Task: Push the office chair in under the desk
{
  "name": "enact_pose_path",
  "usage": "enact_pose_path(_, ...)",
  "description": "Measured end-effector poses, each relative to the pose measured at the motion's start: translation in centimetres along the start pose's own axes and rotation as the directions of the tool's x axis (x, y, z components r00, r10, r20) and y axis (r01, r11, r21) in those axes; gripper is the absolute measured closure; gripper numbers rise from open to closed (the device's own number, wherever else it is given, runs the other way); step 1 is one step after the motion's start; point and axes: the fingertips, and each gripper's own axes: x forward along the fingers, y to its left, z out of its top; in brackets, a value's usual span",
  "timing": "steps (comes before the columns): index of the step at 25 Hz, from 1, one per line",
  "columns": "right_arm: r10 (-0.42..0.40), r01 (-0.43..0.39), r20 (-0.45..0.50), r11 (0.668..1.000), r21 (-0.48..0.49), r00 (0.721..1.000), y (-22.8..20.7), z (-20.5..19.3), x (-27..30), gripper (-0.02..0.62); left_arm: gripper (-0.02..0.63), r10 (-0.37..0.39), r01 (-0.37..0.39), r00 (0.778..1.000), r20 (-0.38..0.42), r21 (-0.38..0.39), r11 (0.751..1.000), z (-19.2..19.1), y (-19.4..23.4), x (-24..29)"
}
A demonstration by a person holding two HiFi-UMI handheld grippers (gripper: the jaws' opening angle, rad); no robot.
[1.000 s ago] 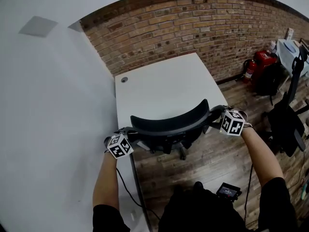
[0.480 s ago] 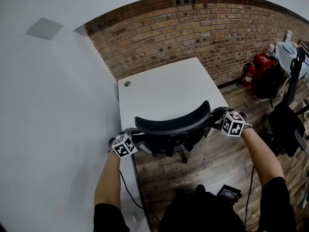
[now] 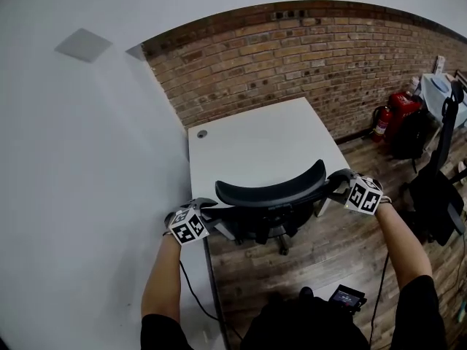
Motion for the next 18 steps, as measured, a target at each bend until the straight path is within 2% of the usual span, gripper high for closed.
enact_pose_path(2,-0.024,0.021,0.06,0.999,0.049,0.998,-0.3,1.3,-1.2,0.427,0.411,0.025,-0.024,0.999,0.043,-0.019,1.0,0.7,0.2,-1.3)
enact_pose_path(4,-0.055,0.042,0.121,0.993,0.112,0.991,-0.5,2.8,-2.7,0.431,0.411,0.07,-0.064,0.99,0.119,-0.057,0.996,1.9,0.6,-2.9)
enact_pose_path(6,-0.089,0.06,0.182,0.985,0.159,0.979,-0.6,4.4,-4.1,0.436,0.413,0.127,-0.106,0.969,0.213,-0.104,0.989,3.5,1.3,-4.9)
enact_pose_path(8,-0.122,0.073,0.244,0.977,0.202,0.962,-0.4,6.0,-5.6,0.437,0.413,0.181,-0.138,0.937,0.299,-0.159,0.978,5.1,1.9,-7.0)
enact_pose_path(10,-0.159,0.081,0.307,0.964,0.252,0.938,-0.1,7.7,-7.2,0.44,0.416,0.233,-0.157,0.896,0.378,-0.222,0.962,6.7,2.1,-9.1)
enact_pose_path(12,-0.202,0.084,0.372,0.947,0.31,0.906,0.1,9.4,-8.8,0.448,0.427,0.283,-0.166,0.846,0.452,-0.281,0.945,8.5,2.2,-11.3)
enact_pose_path(15,-0.271,0.084,0.461,0.919,0.386,0.845,0.5,11.8,-11.4,0.476,0.459,0.35,-0.169,0.754,0.556,-0.351,0.921,11.1,1.8,-14.7)
enact_pose_path(18,-0.331,0.092,0.515,0.896,0.435,0.791,1.2,14.1,-13.9,0.506,0.482,0.405,-0.165,0.668,0.625,-0.405,0.899,13.0,0.9,-17.8)
